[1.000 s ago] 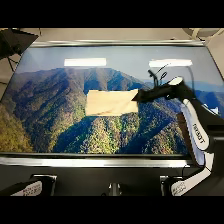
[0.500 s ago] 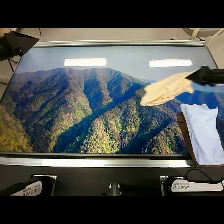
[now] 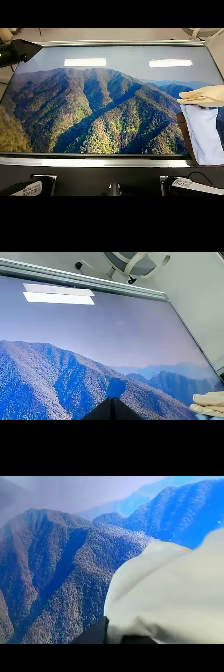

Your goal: Fold the shirts.

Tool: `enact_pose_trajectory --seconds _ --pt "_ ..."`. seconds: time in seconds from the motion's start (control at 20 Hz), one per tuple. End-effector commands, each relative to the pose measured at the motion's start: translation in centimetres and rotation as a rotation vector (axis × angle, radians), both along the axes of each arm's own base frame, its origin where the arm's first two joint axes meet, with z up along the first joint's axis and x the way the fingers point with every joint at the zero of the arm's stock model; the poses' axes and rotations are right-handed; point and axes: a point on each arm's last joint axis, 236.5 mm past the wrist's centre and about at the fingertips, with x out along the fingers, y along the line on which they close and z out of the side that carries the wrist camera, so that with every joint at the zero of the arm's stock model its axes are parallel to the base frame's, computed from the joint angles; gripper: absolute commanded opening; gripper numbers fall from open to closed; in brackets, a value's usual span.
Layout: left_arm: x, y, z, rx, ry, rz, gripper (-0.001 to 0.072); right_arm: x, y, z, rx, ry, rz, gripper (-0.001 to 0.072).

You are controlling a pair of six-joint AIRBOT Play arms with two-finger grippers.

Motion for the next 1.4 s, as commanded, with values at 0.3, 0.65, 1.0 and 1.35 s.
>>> enact_pose_trajectory --seconds 0.3,0.65,1.0,1.35 --pt "1.6 1.1 0.3 0.006 -0.048 0.058 0.0024 -14.2 -3.3 -6.1 -0.241 0.584 -0.064 0.002" --pt "1.5 0.7 0.8 -0.029 -0.051 0.047 0.0024 -21.2 -1.3 -15.6 -0.202 0.914 0.006 0.002" --pt "1.5 0.6 0.9 -0.042 -0.044 0.047 0.0024 -21.6 -0.6 -19.1 -0.171 0.935 -0.007 0.0423" --pt "0.3 -0.6 6.1 -0.083 -0.145 0.019 0.0022 -11.7 -11.4 -4.4 -0.651 0.451 -0.236 0.0553"
